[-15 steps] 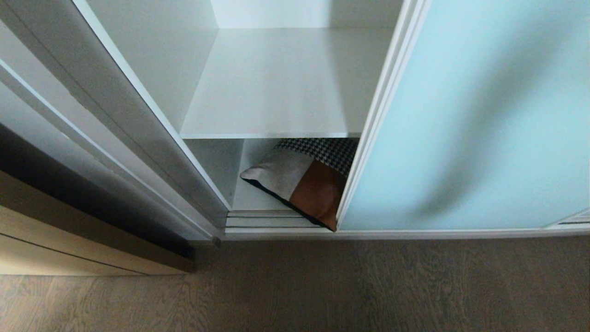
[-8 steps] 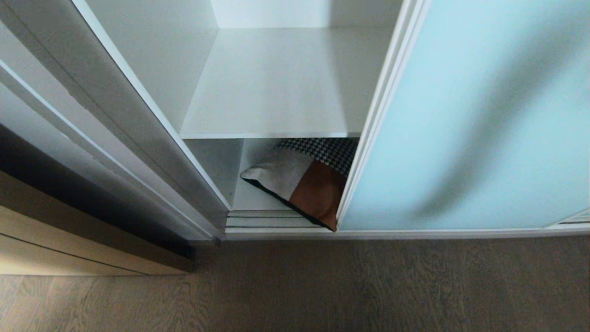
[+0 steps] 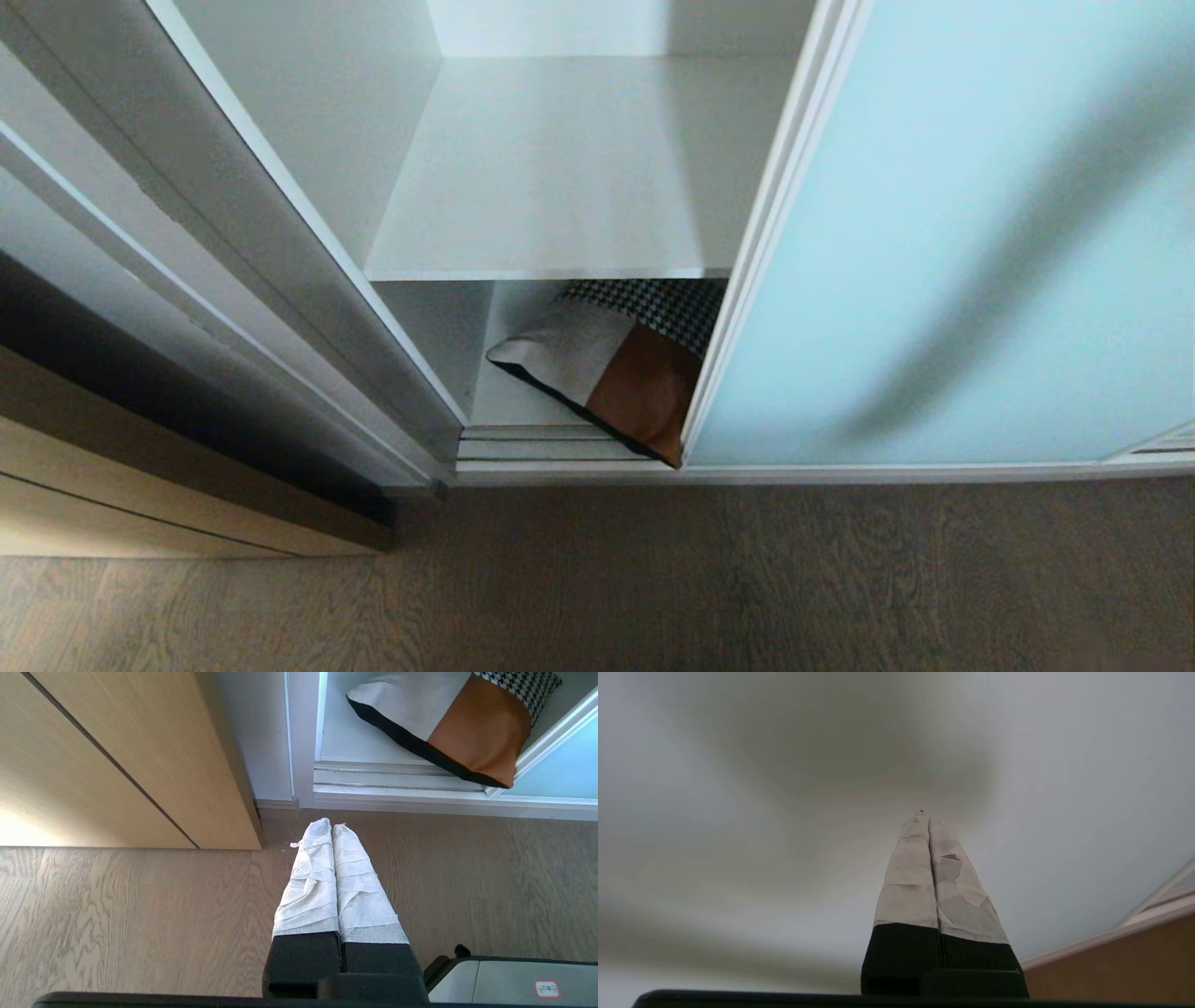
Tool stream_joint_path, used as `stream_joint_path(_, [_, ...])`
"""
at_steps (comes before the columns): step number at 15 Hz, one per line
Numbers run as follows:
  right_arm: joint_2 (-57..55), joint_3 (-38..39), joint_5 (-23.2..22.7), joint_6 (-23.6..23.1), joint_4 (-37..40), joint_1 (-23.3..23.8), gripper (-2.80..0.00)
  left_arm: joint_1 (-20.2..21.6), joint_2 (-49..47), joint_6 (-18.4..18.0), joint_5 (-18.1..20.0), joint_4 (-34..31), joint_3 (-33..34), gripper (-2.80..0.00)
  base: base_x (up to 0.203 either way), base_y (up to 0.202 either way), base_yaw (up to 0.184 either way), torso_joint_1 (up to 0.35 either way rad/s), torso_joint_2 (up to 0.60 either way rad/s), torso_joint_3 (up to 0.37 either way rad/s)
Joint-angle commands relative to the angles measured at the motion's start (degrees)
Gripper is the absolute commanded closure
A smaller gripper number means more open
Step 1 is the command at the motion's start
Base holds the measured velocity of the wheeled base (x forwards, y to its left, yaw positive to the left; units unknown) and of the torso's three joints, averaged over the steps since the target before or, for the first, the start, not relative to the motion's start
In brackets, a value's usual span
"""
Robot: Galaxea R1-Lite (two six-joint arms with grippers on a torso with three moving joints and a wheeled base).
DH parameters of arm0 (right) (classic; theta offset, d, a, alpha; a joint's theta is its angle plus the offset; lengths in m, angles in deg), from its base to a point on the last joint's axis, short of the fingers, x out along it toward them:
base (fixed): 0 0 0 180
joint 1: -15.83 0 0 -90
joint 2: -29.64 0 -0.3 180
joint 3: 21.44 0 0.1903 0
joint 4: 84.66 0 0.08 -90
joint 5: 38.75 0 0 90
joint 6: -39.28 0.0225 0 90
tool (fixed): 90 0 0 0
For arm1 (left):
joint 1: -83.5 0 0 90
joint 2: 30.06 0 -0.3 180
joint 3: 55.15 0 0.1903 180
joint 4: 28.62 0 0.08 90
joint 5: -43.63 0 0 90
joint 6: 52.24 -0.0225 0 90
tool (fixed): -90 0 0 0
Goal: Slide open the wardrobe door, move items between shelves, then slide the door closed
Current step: Close the door
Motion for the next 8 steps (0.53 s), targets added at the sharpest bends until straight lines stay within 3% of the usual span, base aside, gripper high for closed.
stream_joint_path(1, [-2.54, 0.12, -0.18, 0.22, -0.11, -1.90, 0.00, 0.00, -0.09, 0.04, -0.02, 0.00, 0.09, 0.00, 0.000, 0.000, 0.000, 0.000, 0.00, 0.000])
stream_joint_path(8, [-4.94, 0.00, 0.11, 2.40, 0.09, -5.44, 0.00, 0.00, -0.09, 0.04, -0.02, 0.00, 0.09, 0.00, 0.000, 0.000, 0.000, 0.000, 0.00, 0.000])
